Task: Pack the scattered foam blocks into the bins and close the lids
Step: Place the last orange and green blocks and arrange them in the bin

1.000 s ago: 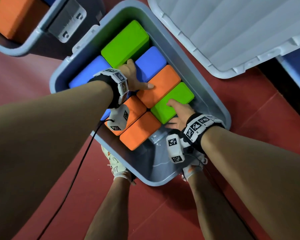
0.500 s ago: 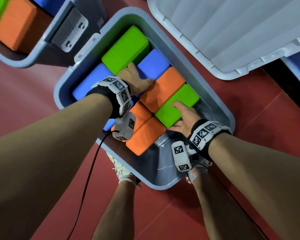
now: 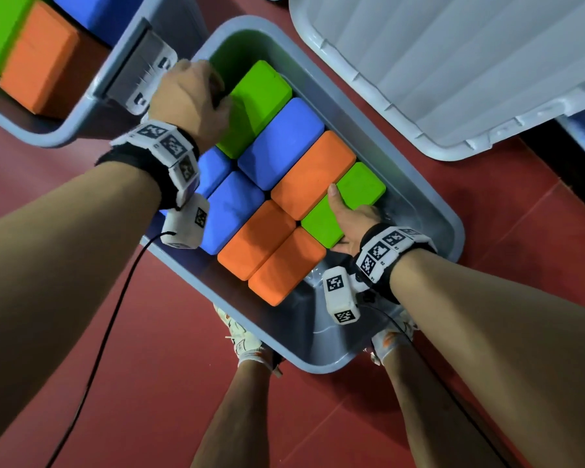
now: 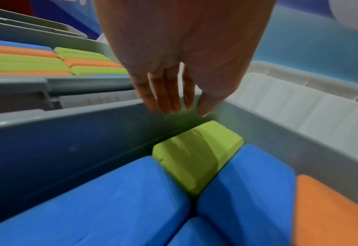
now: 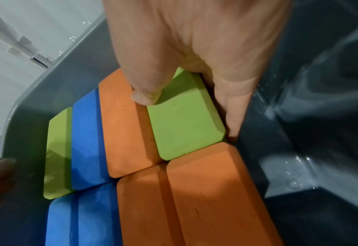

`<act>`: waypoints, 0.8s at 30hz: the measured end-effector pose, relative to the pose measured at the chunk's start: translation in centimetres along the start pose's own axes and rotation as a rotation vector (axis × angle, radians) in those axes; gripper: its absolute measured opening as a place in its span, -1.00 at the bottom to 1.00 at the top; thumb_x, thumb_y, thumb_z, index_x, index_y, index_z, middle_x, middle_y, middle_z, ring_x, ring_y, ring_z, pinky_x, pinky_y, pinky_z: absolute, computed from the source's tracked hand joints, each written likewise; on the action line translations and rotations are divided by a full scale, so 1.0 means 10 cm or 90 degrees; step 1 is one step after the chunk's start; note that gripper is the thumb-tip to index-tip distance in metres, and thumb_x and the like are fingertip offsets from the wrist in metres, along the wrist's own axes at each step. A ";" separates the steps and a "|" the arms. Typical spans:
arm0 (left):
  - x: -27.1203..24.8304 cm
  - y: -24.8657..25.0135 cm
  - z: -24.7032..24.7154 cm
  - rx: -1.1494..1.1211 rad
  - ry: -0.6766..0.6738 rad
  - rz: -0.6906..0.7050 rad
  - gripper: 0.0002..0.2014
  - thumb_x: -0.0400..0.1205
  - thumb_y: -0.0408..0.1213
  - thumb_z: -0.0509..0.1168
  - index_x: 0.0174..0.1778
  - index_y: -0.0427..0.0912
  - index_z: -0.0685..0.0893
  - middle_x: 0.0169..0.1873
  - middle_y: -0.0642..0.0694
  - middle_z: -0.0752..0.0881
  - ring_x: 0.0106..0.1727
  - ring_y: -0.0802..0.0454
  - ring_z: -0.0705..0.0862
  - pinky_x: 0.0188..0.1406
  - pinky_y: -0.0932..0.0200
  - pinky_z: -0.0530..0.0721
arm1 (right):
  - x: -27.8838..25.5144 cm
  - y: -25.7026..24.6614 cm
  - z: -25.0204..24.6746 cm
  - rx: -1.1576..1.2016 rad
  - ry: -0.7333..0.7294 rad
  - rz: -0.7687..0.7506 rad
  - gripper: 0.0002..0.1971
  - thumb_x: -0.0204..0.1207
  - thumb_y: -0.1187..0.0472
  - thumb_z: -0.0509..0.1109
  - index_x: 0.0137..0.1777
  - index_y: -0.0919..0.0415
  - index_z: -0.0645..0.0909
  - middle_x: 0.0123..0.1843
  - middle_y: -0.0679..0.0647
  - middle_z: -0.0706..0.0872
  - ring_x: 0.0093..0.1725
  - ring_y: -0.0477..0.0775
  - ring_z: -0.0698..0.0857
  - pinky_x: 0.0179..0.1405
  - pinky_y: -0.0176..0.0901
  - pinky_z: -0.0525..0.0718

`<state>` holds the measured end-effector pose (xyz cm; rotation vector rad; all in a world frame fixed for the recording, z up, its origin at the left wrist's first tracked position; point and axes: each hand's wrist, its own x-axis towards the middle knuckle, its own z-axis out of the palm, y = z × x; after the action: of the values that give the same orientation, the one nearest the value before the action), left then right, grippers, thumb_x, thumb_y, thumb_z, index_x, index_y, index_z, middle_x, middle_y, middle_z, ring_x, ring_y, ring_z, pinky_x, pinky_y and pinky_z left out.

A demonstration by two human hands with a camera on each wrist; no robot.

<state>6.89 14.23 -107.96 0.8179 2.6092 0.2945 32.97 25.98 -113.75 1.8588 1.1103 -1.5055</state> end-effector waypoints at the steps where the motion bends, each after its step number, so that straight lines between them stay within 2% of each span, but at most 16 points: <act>1: -0.01 -0.07 -0.03 0.006 0.033 -0.002 -0.59 0.53 -0.04 0.31 0.21 -0.20 0.59 0.20 -0.32 0.59 0.21 -0.31 0.56 0.18 -0.07 0.49 | 0.00 0.00 0.01 0.001 0.004 -0.002 0.56 -0.26 -0.75 0.33 0.71 0.20 0.12 0.60 0.26 0.35 0.24 0.36 0.65 -0.30 0.12 0.85; 3: -0.03 -0.21 -0.04 0.043 0.068 -0.025 -0.46 0.49 -0.01 0.35 0.31 -0.24 0.50 0.27 -0.36 0.51 0.27 -0.36 0.49 0.28 -0.10 0.43 | 0.07 0.04 0.02 0.026 0.009 -0.002 0.63 -0.46 -0.76 0.36 0.67 0.14 0.19 0.59 0.17 0.37 0.26 0.35 0.64 -0.31 0.14 0.84; 5: -0.03 -0.32 0.02 0.029 0.030 -0.083 -0.40 0.52 0.00 0.37 0.39 -0.26 0.47 0.29 -0.42 0.51 0.31 -0.40 0.50 0.32 -0.13 0.46 | 0.12 0.07 0.00 0.062 -0.005 0.006 0.55 -0.50 -0.71 0.47 0.58 0.08 0.28 0.48 0.18 0.49 0.23 0.33 0.67 -0.24 0.20 0.84; 7: -0.02 -0.37 0.08 0.001 -0.040 -0.110 -0.51 0.61 -0.06 0.32 0.38 -0.27 0.51 0.21 -0.45 0.61 0.25 -0.43 0.57 0.22 -0.15 0.54 | 0.16 0.10 -0.02 0.101 -0.020 0.009 0.44 -0.45 -0.63 0.59 0.52 0.07 0.35 0.38 0.20 0.55 0.23 0.33 0.67 -0.15 0.27 0.83; 10: -0.01 -0.39 0.08 -0.026 -0.032 -0.090 -0.72 0.68 -0.22 0.20 0.23 -0.27 0.61 0.05 -0.42 0.70 0.11 -0.43 0.63 0.00 -0.10 0.57 | 0.16 0.14 0.03 0.149 -0.024 0.002 0.39 -0.41 -0.55 0.68 0.51 0.05 0.40 0.40 0.17 0.59 0.26 0.33 0.69 -0.11 0.33 0.81; 14: 0.03 -0.39 0.03 -0.012 -0.054 -0.079 -0.78 0.66 -0.30 0.14 0.12 -0.22 0.64 0.00 -0.41 0.72 0.07 -0.43 0.64 0.00 -0.10 0.59 | 0.04 0.09 0.14 0.184 -0.038 -0.036 0.20 -0.35 -0.48 0.72 0.37 0.02 0.55 0.29 0.12 0.69 0.16 0.27 0.76 -0.14 0.29 0.82; 18: 0.06 -0.38 0.02 -0.012 -0.078 -0.084 -0.82 0.66 -0.28 0.15 0.05 -0.23 0.61 -0.01 -0.37 0.71 0.05 -0.40 0.64 -0.01 -0.12 0.63 | 0.19 0.15 0.08 0.132 -0.012 -0.015 0.30 -0.41 -0.59 0.62 0.41 0.03 0.46 0.38 0.06 0.62 0.17 0.25 0.74 -0.03 0.38 0.79; 20: 0.04 -0.43 0.04 -0.008 -0.066 -0.073 -0.86 0.65 -0.29 0.14 -0.01 -0.18 0.59 -0.05 -0.36 0.71 0.02 -0.40 0.64 -0.07 -0.09 0.62 | 0.21 0.18 0.09 0.139 -0.003 -0.018 0.40 -0.45 -0.63 0.57 0.49 0.02 0.40 0.37 0.03 0.58 0.12 0.27 0.77 0.00 0.32 0.80; 22: 0.02 -0.43 0.08 -0.011 -0.048 -0.068 -0.88 0.64 -0.27 0.12 -0.04 -0.15 0.56 -0.07 -0.37 0.70 -0.01 -0.40 0.64 -0.14 -0.07 0.56 | 0.17 0.19 0.11 0.133 0.004 -0.032 0.47 -0.44 -0.65 0.54 0.57 0.04 0.34 0.45 0.06 0.56 0.13 0.29 0.79 -0.04 0.29 0.82; 24: 0.02 -0.38 0.11 -0.026 -0.044 -0.081 -0.77 0.64 -0.18 0.15 0.11 -0.20 0.56 0.02 -0.39 0.69 0.07 -0.42 0.64 -0.04 -0.11 0.59 | 0.19 0.23 0.11 0.138 0.014 -0.041 0.47 -0.40 -0.68 0.51 0.58 0.08 0.32 0.43 0.15 0.59 0.09 0.27 0.80 -0.09 0.30 0.82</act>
<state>5.30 11.38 -110.17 0.6336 2.5676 0.2778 34.39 24.33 -116.12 2.0029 1.0624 -1.7050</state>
